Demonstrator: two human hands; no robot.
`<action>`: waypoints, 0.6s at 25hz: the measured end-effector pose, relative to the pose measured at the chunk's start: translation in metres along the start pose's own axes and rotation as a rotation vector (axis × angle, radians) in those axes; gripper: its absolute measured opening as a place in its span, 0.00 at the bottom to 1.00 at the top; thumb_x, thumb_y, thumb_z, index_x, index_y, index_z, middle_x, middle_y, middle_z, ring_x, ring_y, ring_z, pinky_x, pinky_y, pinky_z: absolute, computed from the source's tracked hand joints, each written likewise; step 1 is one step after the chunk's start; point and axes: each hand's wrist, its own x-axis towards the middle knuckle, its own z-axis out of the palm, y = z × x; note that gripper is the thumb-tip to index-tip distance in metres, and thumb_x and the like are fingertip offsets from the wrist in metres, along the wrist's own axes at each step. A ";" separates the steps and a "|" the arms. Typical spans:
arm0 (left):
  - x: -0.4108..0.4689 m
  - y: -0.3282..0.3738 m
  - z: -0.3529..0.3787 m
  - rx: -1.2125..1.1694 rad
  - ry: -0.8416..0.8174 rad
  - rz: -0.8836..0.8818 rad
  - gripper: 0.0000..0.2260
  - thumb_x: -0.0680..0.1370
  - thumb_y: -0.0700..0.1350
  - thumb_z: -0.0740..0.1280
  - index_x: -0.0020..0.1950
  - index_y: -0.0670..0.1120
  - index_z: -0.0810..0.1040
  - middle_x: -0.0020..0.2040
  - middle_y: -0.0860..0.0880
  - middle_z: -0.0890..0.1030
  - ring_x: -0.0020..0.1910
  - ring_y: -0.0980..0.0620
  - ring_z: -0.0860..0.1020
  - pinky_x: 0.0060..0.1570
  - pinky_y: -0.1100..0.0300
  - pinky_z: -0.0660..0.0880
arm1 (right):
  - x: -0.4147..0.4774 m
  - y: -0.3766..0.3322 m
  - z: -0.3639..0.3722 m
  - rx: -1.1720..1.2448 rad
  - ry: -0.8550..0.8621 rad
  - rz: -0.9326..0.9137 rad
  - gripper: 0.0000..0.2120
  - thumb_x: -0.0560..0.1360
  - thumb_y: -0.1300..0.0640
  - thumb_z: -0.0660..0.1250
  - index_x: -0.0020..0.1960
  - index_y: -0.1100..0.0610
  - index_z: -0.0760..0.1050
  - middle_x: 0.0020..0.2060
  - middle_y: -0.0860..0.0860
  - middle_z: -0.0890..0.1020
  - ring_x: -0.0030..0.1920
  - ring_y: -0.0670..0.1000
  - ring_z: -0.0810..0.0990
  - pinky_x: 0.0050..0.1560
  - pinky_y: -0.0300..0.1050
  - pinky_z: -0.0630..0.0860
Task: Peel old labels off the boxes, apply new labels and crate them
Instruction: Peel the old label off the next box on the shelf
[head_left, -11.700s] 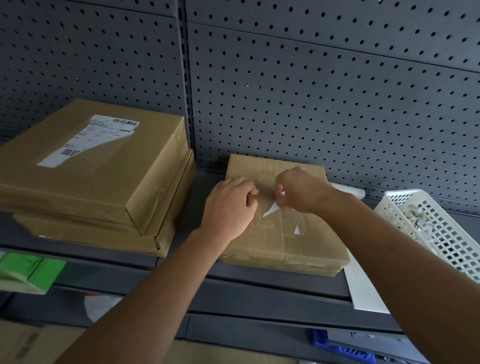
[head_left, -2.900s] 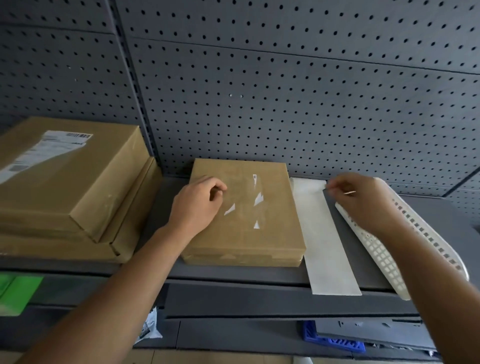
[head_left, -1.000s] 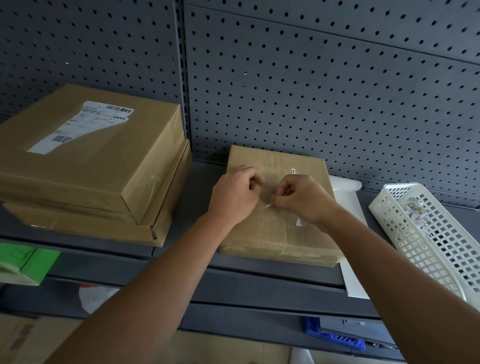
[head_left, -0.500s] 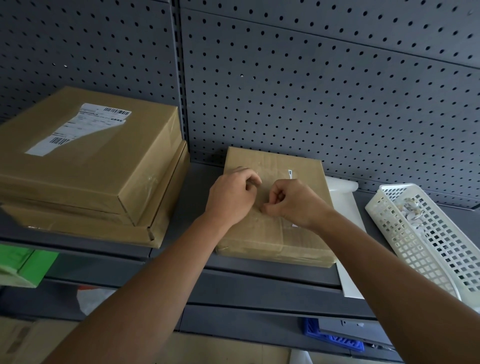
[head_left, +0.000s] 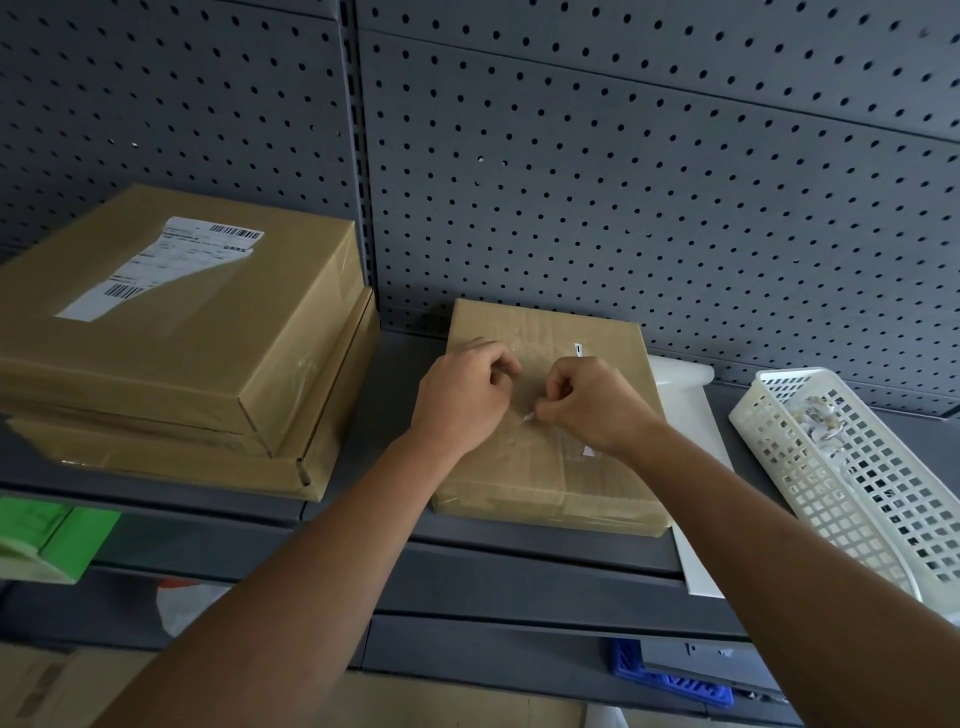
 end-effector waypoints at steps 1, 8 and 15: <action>-0.001 0.001 0.000 0.000 -0.003 0.001 0.12 0.78 0.38 0.63 0.50 0.52 0.82 0.52 0.60 0.82 0.51 0.61 0.79 0.50 0.61 0.76 | 0.000 0.001 -0.001 0.021 0.008 0.001 0.07 0.71 0.58 0.73 0.41 0.57 0.75 0.32 0.47 0.74 0.31 0.45 0.70 0.32 0.37 0.69; 0.000 0.000 -0.001 0.003 0.007 0.008 0.12 0.78 0.38 0.63 0.50 0.52 0.82 0.53 0.60 0.82 0.52 0.61 0.78 0.50 0.62 0.75 | 0.001 0.000 0.001 -0.034 0.009 -0.004 0.09 0.69 0.57 0.74 0.39 0.56 0.74 0.32 0.48 0.75 0.30 0.46 0.70 0.31 0.39 0.70; 0.001 0.001 -0.001 -0.003 0.005 -0.001 0.12 0.78 0.38 0.63 0.49 0.53 0.82 0.53 0.60 0.82 0.50 0.61 0.78 0.49 0.61 0.75 | 0.000 -0.002 0.000 -0.002 -0.057 0.008 0.10 0.68 0.56 0.74 0.38 0.55 0.73 0.31 0.47 0.74 0.31 0.46 0.70 0.33 0.40 0.69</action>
